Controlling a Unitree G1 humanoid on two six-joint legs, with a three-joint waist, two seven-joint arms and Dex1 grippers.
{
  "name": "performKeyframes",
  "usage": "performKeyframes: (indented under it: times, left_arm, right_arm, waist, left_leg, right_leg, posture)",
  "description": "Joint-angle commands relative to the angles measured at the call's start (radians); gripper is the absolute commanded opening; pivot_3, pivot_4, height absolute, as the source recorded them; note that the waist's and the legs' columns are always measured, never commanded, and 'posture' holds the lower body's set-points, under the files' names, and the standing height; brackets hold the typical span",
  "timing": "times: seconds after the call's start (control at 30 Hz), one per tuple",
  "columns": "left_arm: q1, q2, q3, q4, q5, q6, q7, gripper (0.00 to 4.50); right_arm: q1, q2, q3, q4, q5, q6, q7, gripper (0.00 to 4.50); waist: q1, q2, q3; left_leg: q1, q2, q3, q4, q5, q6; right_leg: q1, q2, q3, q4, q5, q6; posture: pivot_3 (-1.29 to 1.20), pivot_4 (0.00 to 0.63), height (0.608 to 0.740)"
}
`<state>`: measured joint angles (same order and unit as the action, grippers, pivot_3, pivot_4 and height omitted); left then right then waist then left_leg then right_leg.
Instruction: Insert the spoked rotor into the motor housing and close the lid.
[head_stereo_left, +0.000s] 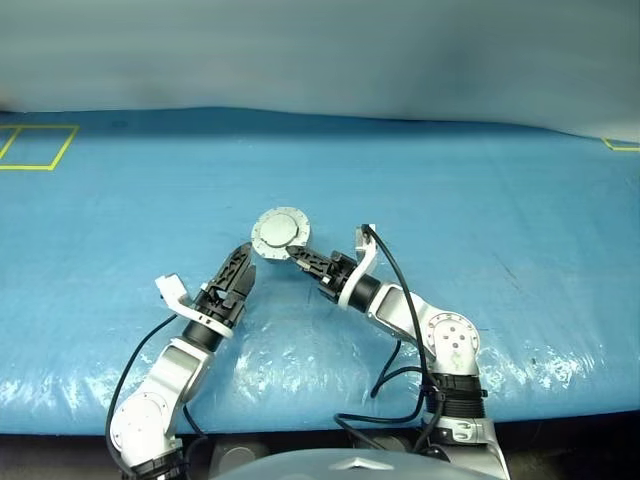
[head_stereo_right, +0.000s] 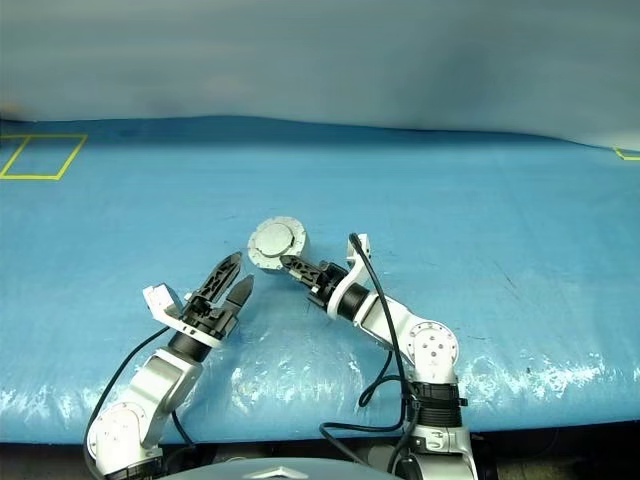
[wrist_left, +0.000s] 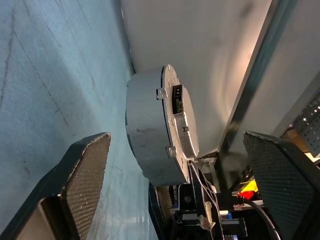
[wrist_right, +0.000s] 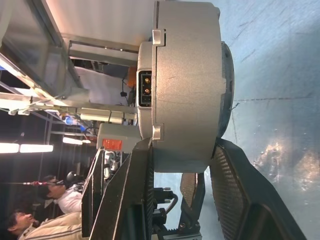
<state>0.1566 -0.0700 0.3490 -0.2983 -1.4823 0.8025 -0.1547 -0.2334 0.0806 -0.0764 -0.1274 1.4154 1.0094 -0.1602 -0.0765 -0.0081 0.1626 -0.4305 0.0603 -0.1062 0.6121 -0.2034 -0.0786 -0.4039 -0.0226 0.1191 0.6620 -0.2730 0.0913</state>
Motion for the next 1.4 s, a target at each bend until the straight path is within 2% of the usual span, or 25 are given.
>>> performKeyframes:
  times: [0.03,0.53,0.63,0.77,0.8,0.93,0.97,1.0,1.03,1.13,1.23,1.4]
  left_arm:
    - [-0.011,-0.028,-0.021,0.019,-0.027,-0.045,-0.018,4.50]
    - [-0.089,-0.020,-0.115,0.107,-0.066,-0.063,-0.064,4.50]
    - [-0.079,-0.018,-0.125,0.102,-0.095,-0.054,-0.047,3.86]
    - [-0.046,-0.026,-0.137,0.065,-0.110,-0.071,-0.031,2.54]
    - [-0.039,-0.031,-0.134,0.057,-0.111,-0.086,-0.021,2.37]
    - [-0.022,-0.052,-0.130,0.035,-0.086,-0.160,0.023,2.37]
    - [-0.020,-0.057,-0.130,0.031,-0.076,-0.183,0.039,2.37]
    - [-0.022,-0.061,-0.128,0.030,-0.069,-0.204,0.048,2.37]
    - [-0.038,-0.053,-0.117,0.038,-0.053,-0.230,0.064,2.37]
    - [-0.084,-0.026,-0.094,0.068,-0.034,-0.268,0.089,2.37]
    - [-0.202,0.040,-0.068,0.177,0.050,-0.292,0.110,2.37]
    - [-0.437,0.113,-0.024,0.433,0.149,-0.297,0.090,2.37]
  right_arm:
    - [0.010,0.061,0.041,-0.085,0.099,-0.004,-0.001,1.25]
    - [0.067,0.030,0.136,-0.136,0.212,-0.039,-0.078,1.25]
    - [0.073,0.021,0.144,-0.142,0.206,-0.049,-0.086,1.25]
    - [0.077,-0.007,0.149,-0.160,0.146,-0.068,-0.076,1.25]
    - [0.078,-0.013,0.150,-0.165,0.128,-0.073,-0.070,1.25]
    - [0.096,-0.034,0.135,-0.173,0.047,-0.112,-0.058,1.25]
    - [0.101,-0.043,0.128,-0.174,0.021,-0.125,-0.052,1.97]
    - [0.105,-0.054,0.124,-0.181,-0.012,-0.139,-0.048,2.27]
    - [0.095,-0.123,0.163,-0.219,-0.151,-0.163,-0.024,2.56]
    - [0.045,-0.358,0.374,-0.314,-0.580,-0.244,0.046,3.63]
    - [0.042,-0.495,0.540,-0.311,-0.888,-0.376,0.106,4.47]
    - [0.099,-0.537,0.632,-0.264,-1.134,-0.532,0.187,4.50]
  waist:
    - [0.000,0.000,0.000]
    - [0.001,0.000,0.000]
    - [0.000,0.000,0.000]
    - [0.001,0.000,0.000]
    - [0.001,0.000,0.000]
    - [0.004,0.000,0.000]
    - [0.006,0.000,0.000]
    - [0.006,0.000,0.000]
    - [0.006,0.000,0.000]
    - [0.015,0.000,0.000]
    - [0.025,0.000,0.000]
    - [0.035,-0.001,0.000]
  left_leg:
    - [0.000,0.000,0.000,0.000,0.000,0.000]
    - [0.000,0.000,0.000,0.001,0.000,0.000]
    - [0.000,0.000,0.000,0.001,0.000,0.000]
    - [0.000,0.000,0.000,0.001,0.000,0.000]
    - [0.000,0.000,0.000,0.001,0.000,0.000]
    - [0.000,0.000,-0.001,0.001,0.000,0.000]
    - [0.000,0.000,-0.001,0.001,0.000,0.000]
    - [0.000,0.000,-0.001,0.002,0.000,0.000]
    - [0.000,0.000,0.000,0.002,0.000,0.000]
    - [0.000,-0.001,0.000,0.003,0.001,-0.001]
    - [0.000,-0.001,-0.002,0.002,0.002,-0.002]
    - [0.001,-0.002,-0.005,0.003,0.005,-0.003]
  right_leg:
    - [0.000,0.000,0.000,0.000,0.000,0.000]
    - [0.000,0.000,0.000,0.000,0.000,0.000]
    - [0.000,0.000,0.000,0.000,0.000,0.000]
    - [0.000,0.000,0.000,0.000,0.000,0.000]
    - [0.000,0.000,0.000,0.000,0.000,0.000]
    - [0.000,0.000,0.000,0.000,0.000,0.000]
    - [0.000,0.000,0.000,0.000,0.000,0.000]
    - [0.001,0.000,0.000,0.000,0.000,0.000]
    - [0.001,0.000,0.000,0.000,0.000,0.000]
    - [0.001,-0.001,0.000,-0.001,0.000,0.002]
    - [0.001,0.000,-0.001,0.000,-0.001,0.005]
    - [0.004,0.000,-0.003,-0.001,0.002,0.007]
  posture:
    - [0.00,0.150,0.740]
    - [0.00,0.150,0.740]
    - [0.00,0.150,0.740]
    - [0.00,0.150,0.740]
    - [0.00,0.150,0.740]
    - [0.00,0.150,0.740]
    - [0.00,0.150,0.740]
    - [0.00,0.150,0.740]
    - [0.00,0.150,0.740]
    - [0.00,0.150,0.740]
    - [0.00,0.150,0.740]
    - [0.00,0.150,0.740]
